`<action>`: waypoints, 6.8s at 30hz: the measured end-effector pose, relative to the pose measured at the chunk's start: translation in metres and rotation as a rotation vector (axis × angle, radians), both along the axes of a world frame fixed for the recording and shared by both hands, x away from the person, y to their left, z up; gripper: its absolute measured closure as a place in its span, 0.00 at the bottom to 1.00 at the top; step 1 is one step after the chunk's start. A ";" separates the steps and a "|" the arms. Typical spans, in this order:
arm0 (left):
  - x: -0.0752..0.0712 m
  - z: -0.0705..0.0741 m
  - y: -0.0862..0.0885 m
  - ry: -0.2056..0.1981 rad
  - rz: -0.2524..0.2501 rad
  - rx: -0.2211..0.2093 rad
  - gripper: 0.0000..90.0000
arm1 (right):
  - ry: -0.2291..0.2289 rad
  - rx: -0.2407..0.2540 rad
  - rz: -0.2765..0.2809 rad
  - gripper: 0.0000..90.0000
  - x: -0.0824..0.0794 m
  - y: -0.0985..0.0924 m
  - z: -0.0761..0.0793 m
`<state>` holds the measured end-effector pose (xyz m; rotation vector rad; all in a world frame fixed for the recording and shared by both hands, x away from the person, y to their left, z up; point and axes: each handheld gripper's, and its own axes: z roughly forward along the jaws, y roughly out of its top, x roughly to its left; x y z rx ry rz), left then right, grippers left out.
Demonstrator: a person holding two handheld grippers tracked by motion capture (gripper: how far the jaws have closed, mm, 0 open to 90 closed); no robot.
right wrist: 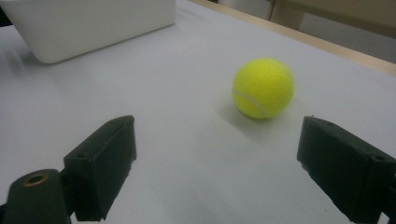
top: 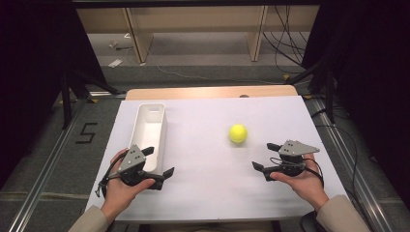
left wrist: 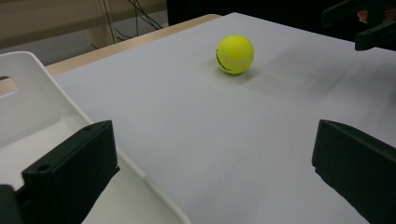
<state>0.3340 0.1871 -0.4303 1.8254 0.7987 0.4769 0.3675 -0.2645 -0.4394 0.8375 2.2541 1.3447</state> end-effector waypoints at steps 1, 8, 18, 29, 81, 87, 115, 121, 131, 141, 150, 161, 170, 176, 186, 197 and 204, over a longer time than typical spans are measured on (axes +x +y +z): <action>0.000 0.000 0.000 0.000 -0.001 0.001 0.00 | 0.001 0.000 0.002 0.13 0.000 0.000 0.000; -0.002 0.000 0.000 -0.001 -0.005 -0.001 0.00 | -0.005 0.000 -0.003 0.12 0.000 0.001 0.001; -0.001 0.000 0.000 0.002 -0.001 -0.003 0.00 | -0.006 0.004 -0.008 0.11 0.002 0.001 0.000; -0.002 0.001 0.000 -0.003 0.000 -0.003 0.00 | -0.011 0.002 -0.012 0.11 0.008 0.006 0.000; -0.003 0.002 0.001 -0.014 0.006 -0.006 0.00 | -0.001 -0.003 -0.069 0.09 0.061 0.031 -0.006; -0.003 0.002 0.001 -0.013 0.008 -0.006 0.00 | 0.004 -0.005 -0.069 0.09 0.065 0.033 -0.007; -0.003 0.002 0.002 -0.015 0.006 -0.004 0.00 | 0.031 -0.035 -0.081 0.08 0.085 0.043 -0.017; -0.003 0.002 0.002 -0.011 0.009 -0.009 0.00 | 0.032 -0.035 -0.081 0.08 0.085 0.044 -0.018; -0.002 0.001 0.001 -0.010 0.009 -0.010 0.00 | 0.035 -0.037 -0.083 0.06 0.088 0.045 -0.020; -0.003 0.002 0.002 -0.010 0.008 -0.008 0.00 | 0.053 -0.063 -0.081 0.04 0.101 0.054 -0.026; -0.003 0.002 0.002 -0.011 0.009 -0.007 0.00 | 0.067 -0.079 -0.091 0.03 0.111 0.059 -0.032; -0.003 0.002 0.003 -0.009 0.009 -0.009 0.00 | 0.081 -0.094 -0.102 0.03 0.120 0.062 -0.038; -0.003 0.002 0.003 -0.010 0.008 -0.009 0.00 | 0.092 -0.099 -0.105 0.04 0.124 0.065 -0.042; -0.003 0.002 0.003 -0.010 0.008 -0.010 0.00 | 0.092 -0.104 -0.100 0.05 0.125 0.067 -0.044; -0.003 0.002 0.003 -0.010 0.010 -0.011 0.00 | 0.095 -0.111 -0.101 0.07 0.127 0.069 -0.047; -0.003 0.002 0.003 -0.010 0.008 -0.011 0.00 | 0.102 -0.106 -0.104 0.10 0.128 0.070 -0.048; -0.003 0.002 0.003 -0.012 0.006 -0.009 0.00 | 0.108 -0.098 -0.105 0.14 0.129 0.070 -0.050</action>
